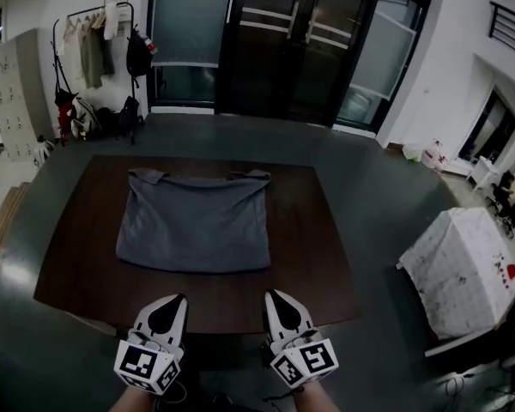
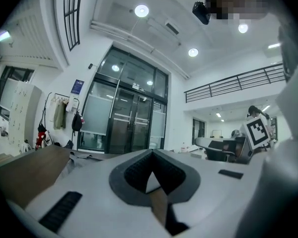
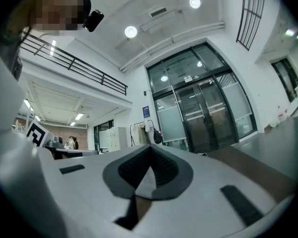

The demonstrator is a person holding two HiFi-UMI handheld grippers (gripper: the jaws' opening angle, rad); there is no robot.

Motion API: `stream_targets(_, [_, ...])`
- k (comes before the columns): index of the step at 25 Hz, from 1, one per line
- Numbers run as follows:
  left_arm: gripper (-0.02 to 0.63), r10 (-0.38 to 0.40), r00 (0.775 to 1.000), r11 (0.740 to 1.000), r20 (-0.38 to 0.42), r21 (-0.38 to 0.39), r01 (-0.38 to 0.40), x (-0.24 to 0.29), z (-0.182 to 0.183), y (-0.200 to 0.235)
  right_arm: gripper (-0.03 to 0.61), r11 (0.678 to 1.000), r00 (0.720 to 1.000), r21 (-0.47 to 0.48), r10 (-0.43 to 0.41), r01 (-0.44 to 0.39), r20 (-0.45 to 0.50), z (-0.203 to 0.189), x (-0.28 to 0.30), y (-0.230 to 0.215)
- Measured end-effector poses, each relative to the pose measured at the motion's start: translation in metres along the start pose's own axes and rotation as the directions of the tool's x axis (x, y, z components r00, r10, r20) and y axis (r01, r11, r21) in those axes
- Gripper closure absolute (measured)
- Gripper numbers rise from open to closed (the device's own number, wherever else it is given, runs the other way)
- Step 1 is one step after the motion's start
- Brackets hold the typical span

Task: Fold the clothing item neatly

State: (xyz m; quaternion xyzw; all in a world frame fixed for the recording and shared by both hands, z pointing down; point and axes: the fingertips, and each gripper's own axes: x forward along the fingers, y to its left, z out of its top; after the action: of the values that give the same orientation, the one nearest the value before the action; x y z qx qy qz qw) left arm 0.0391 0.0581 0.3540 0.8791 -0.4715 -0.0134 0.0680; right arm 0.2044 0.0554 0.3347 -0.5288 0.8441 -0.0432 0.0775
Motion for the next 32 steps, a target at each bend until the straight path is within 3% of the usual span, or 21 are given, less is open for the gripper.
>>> stream_targets(8, [0.604,0.016,1.000,1.000,-0.013,0.009,-0.016,-0.047,-0.004,-0.054,0.591,1.000,1.000,0.019,-0.014,0.014,-0.003,-0.004,-0.069,0.003])
stream_targets(18, [0.604,0.011,1.000,1.000,0.011,0.016,-0.011,-0.079,0.001,-0.081,0.591,1.000,1.000,-0.007,0.003,-0.003,-0.018,-0.008,-0.099,0.026])
stream_targets(21, [0.604,-0.006,1.000,1.000,0.001,-0.005,0.006,-0.084,-0.009,-0.084,0.591,0.999,0.999,-0.046,0.011,-0.013,-0.053,-0.018,-0.099,0.036])
stream_targets(32, [0.604,0.000,0.999,0.998,-0.034,-0.058,-0.002,-0.127,-0.030,-0.060,0.591,0.999,0.991,-0.045,0.014,-0.020,-0.135,-0.053,-0.100,0.072])
